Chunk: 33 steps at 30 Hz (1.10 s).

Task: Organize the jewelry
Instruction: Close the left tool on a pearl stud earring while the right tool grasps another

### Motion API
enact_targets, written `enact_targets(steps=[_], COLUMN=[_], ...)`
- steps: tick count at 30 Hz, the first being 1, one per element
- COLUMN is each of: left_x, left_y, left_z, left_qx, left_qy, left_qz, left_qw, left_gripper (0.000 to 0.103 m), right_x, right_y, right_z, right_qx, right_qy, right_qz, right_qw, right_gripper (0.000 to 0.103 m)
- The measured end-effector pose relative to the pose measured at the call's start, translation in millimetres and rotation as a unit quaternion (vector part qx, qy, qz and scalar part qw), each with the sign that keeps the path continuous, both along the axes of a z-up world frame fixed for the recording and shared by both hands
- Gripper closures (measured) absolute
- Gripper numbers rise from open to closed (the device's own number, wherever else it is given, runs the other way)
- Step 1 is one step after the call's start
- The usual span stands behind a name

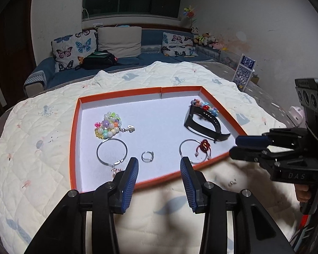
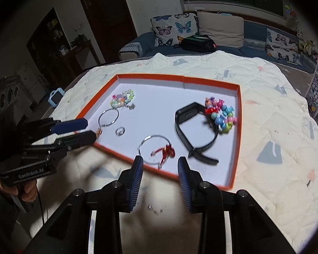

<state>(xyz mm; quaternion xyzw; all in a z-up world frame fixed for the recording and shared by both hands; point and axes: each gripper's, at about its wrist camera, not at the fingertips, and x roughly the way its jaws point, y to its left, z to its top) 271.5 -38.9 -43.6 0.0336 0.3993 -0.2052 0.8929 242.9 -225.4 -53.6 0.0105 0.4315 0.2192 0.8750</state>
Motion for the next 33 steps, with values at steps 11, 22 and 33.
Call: enact_targets(steps=[11, 22, 33], left_x=[-36.5, -43.6, -41.8], left_y=[4.3, -4.8, -36.9], left_z=[-7.8, -23.8, -39.6], left_qx=[-0.005, 0.0, 0.028], left_qy=[0.011, 0.027, 0.036], left_qz=[-0.009, -0.04, -0.1], left_qw=[0.9999, 0.9989, 0.994], left_gripper=[0.058, 0.058, 0.058], right_x=[-24.3, -23.0, -24.5], right_y=[6.7, 16.6, 11.4], right_z=[-25.9, -36.1, -36.4], right_qx=[-0.013, -0.036, -0.045], right_qy=[0.019, 0.013, 0.007], right_qz=[0.007, 0.033, 0.025], right_qw=[1.0, 0.999, 0.999], right_gripper=[0.069, 0.084, 0.093])
